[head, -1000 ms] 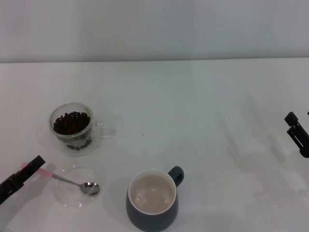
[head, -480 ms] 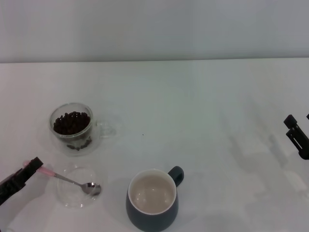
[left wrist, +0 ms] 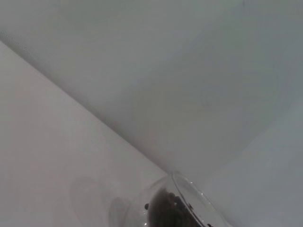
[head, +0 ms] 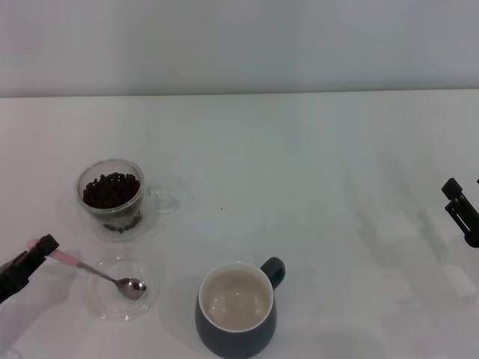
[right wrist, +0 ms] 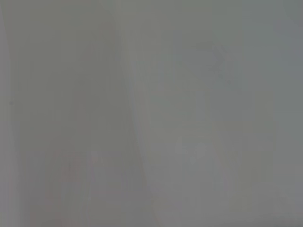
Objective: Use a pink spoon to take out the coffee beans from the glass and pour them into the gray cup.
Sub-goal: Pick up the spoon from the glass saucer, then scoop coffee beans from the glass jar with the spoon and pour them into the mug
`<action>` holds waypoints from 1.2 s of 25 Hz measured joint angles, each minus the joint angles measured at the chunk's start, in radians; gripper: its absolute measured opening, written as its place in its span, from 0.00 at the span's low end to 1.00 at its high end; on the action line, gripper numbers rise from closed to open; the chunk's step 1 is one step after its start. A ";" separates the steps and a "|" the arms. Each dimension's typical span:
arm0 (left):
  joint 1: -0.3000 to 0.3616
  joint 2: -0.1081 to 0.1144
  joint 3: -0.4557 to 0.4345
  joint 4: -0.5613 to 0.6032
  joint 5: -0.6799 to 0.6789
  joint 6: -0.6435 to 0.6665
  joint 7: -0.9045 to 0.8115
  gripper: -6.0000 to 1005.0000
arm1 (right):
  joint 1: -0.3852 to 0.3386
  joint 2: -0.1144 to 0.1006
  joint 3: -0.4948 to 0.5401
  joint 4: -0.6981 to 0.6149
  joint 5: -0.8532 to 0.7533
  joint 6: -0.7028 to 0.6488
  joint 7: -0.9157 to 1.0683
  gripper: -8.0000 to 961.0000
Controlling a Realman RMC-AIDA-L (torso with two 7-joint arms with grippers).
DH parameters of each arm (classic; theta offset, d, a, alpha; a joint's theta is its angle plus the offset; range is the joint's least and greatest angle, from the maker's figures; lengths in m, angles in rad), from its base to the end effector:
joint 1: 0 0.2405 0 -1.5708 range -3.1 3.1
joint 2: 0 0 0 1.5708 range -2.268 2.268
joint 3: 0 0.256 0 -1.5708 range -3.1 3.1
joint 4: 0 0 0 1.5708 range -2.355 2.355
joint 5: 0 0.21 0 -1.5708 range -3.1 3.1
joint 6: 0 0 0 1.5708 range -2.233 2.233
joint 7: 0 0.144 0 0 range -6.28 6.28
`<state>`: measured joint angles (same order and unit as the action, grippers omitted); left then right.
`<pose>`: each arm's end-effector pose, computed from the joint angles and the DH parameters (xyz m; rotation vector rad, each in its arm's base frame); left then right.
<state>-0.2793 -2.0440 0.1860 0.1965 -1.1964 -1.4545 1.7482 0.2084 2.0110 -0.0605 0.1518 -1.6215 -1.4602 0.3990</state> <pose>-0.3685 0.2404 -0.0102 -1.8852 -1.4295 -1.1078 0.3734 0.2222 -0.0084 -1.6584 0.7130 0.8388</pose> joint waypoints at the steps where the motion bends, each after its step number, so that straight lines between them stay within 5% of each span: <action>1: 0.000 0.000 0.000 0.003 0.000 -0.003 -0.001 0.16 | 0.000 0.000 0.000 0.000 0.000 0.000 0.000 0.72; 18: -0.003 0.035 -0.003 0.058 -0.014 -0.221 -0.077 0.14 | -0.004 -0.001 0.007 0.000 0.000 0.000 0.000 0.72; 26: -0.008 0.135 -0.005 0.155 -0.120 -0.337 -0.151 0.14 | -0.002 -0.002 0.007 -0.002 0.002 0.000 0.000 0.72; 30: -0.041 0.150 -0.004 0.195 -0.184 -0.253 -0.111 0.14 | 0.004 -0.002 0.007 0.000 0.001 0.005 0.000 0.72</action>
<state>-0.3202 -1.8936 0.1815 0.3911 -1.3809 -1.7077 1.6369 0.2124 2.0094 -0.0536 0.1519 -1.6204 -1.4554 0.3991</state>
